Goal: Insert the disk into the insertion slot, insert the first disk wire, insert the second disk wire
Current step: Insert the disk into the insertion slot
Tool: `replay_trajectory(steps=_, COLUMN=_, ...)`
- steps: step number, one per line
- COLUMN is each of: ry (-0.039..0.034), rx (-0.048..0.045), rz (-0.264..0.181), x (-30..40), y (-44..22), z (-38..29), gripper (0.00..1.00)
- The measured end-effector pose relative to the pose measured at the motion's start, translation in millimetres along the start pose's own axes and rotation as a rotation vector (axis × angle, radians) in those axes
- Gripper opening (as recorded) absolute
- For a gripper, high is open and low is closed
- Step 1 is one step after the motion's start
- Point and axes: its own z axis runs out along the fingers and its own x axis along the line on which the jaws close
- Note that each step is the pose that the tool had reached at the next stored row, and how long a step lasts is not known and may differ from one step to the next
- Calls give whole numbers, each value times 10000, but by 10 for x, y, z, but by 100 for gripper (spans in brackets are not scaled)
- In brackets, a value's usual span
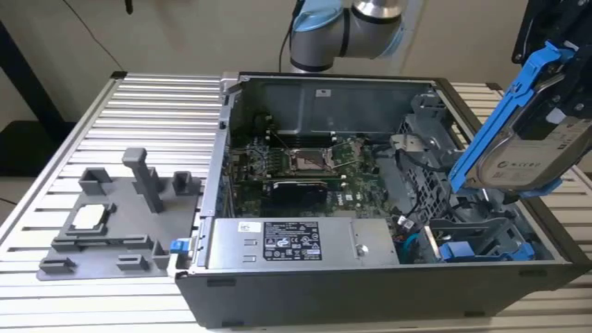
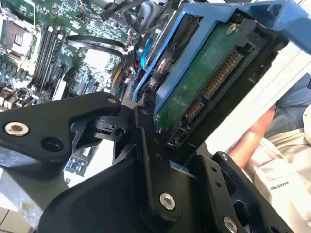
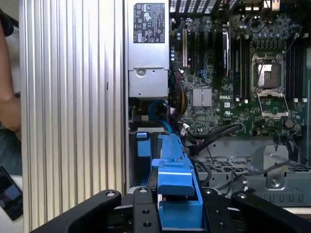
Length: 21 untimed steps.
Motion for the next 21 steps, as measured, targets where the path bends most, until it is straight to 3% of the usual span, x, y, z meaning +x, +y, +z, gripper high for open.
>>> replay_trajectory(steps=21, ry=9, rx=-1, rz=-209, x=74, y=-35, z=263, gripper=33)
